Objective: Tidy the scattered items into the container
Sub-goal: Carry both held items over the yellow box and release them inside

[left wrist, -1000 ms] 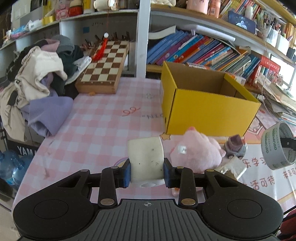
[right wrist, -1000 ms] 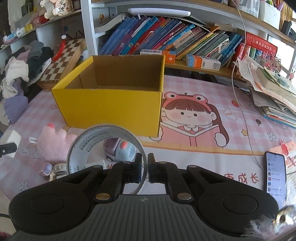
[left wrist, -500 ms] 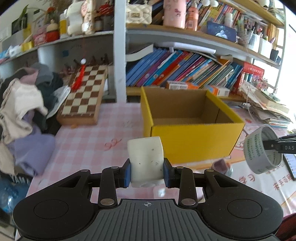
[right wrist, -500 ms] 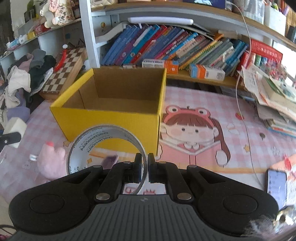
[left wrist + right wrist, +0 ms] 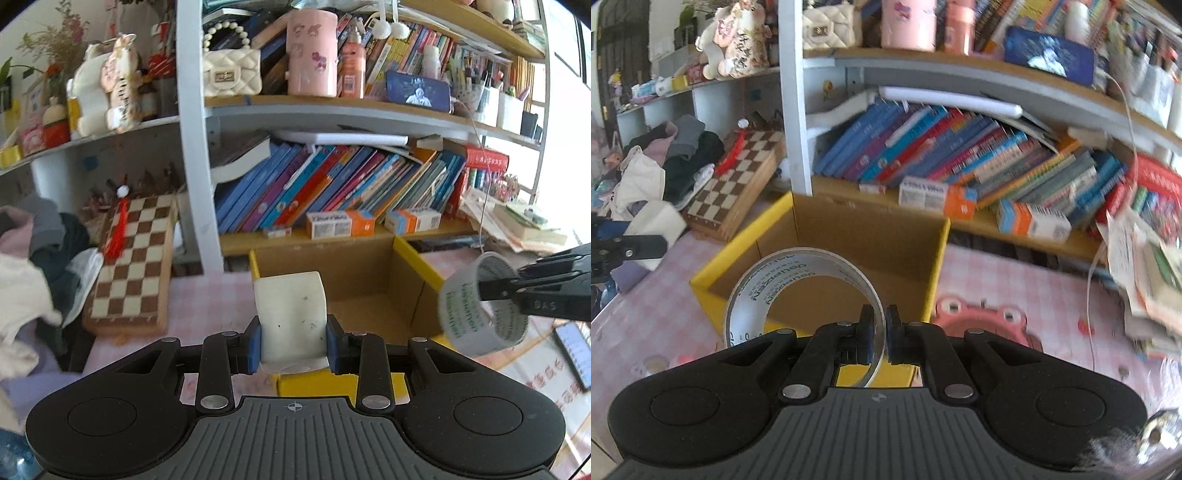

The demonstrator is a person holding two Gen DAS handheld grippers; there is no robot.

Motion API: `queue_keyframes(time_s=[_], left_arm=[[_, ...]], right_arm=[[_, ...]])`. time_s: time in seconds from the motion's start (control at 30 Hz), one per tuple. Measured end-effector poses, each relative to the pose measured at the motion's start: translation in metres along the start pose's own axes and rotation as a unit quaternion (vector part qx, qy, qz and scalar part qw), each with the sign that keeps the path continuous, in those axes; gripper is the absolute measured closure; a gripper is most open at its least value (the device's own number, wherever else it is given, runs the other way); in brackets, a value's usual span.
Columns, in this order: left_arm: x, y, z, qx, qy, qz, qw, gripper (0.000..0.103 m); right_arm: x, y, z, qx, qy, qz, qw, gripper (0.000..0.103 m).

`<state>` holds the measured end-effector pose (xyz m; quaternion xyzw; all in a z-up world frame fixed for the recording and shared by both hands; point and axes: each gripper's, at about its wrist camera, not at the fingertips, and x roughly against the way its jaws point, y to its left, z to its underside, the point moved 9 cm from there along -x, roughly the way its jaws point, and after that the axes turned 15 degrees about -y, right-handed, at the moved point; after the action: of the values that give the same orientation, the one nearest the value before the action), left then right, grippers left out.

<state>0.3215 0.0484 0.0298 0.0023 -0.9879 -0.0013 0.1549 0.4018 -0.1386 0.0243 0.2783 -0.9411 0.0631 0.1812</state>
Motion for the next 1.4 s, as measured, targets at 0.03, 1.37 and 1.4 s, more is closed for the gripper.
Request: queue_keyframes(time_s=[0.03,1.37,1.4], left_arm=[[-0.005,0.0,-0.004,0.0,-0.001,0.002,1.0,0.071],[-0.209,-0.042,0.086,-0.131,0.242,0.033,0.9609,0.07],[-0.209,-0.042,0.087,-0.133,0.245,0.032,0.9599,0.07]], right_arm=[[-0.005,0.0,-0.005,0.004,-0.003,-0.004,1.0,0.097],[-0.233,0.018,0.05,0.382,0.14,-0.158,0.9,0.095],[-0.234,0.018,0.05,0.379,0.145,-0.161,0.9,0.095]])
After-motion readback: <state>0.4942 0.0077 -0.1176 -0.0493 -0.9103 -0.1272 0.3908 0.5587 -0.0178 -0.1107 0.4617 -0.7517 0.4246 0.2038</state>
